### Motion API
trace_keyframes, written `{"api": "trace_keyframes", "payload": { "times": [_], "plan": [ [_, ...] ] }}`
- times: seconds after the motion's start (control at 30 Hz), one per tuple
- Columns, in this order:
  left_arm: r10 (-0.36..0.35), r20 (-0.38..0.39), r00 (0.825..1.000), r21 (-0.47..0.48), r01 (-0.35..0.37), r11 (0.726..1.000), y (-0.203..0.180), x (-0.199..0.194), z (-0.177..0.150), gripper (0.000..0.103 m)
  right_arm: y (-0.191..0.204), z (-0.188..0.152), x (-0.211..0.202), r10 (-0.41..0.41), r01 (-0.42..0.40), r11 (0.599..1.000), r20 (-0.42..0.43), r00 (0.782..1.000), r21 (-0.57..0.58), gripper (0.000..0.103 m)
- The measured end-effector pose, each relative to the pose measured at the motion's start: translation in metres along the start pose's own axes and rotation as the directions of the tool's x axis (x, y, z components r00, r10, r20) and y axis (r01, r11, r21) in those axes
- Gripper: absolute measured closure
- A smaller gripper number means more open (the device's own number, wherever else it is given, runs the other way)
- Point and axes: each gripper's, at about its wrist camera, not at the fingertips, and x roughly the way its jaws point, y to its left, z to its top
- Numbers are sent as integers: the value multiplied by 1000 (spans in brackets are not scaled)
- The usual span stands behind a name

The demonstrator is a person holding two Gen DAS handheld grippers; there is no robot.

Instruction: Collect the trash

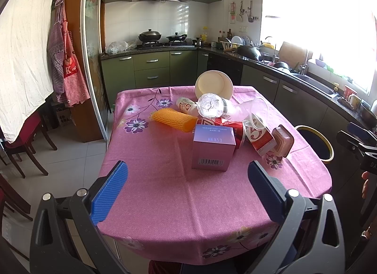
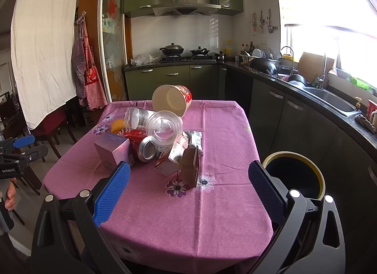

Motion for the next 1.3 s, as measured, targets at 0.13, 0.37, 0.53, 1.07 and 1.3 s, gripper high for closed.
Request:
{"api": "trace_keyframes", "payload": {
  "times": [0.13,0.37,0.53,1.07,1.3],
  "plan": [
    [0,1,1000,3,0,1000,-2,0,0,6,-1,3,2,1,-1,1000,-2,1000,2,4],
    [-1,-1,1000,4,1,1000,-2,-1,0,6,0,3,3,1,-1,1000,-3,1000,3,4],
    [-1,-2,1000,4,1,1000,-3,0,0,6,0,3,2,2,-2,1000,-3,1000,4,4],
    [7,-5,1000,-10,-8,1000,-3,-1,0,6,1,0,6,4,-4,1000,-11,1000,5,4],
    [1,-10,1000,-4,-1,1000,-4,-1,1,6,1,0,7,4,-4,1000,-11,1000,6,4]
  ]
}}
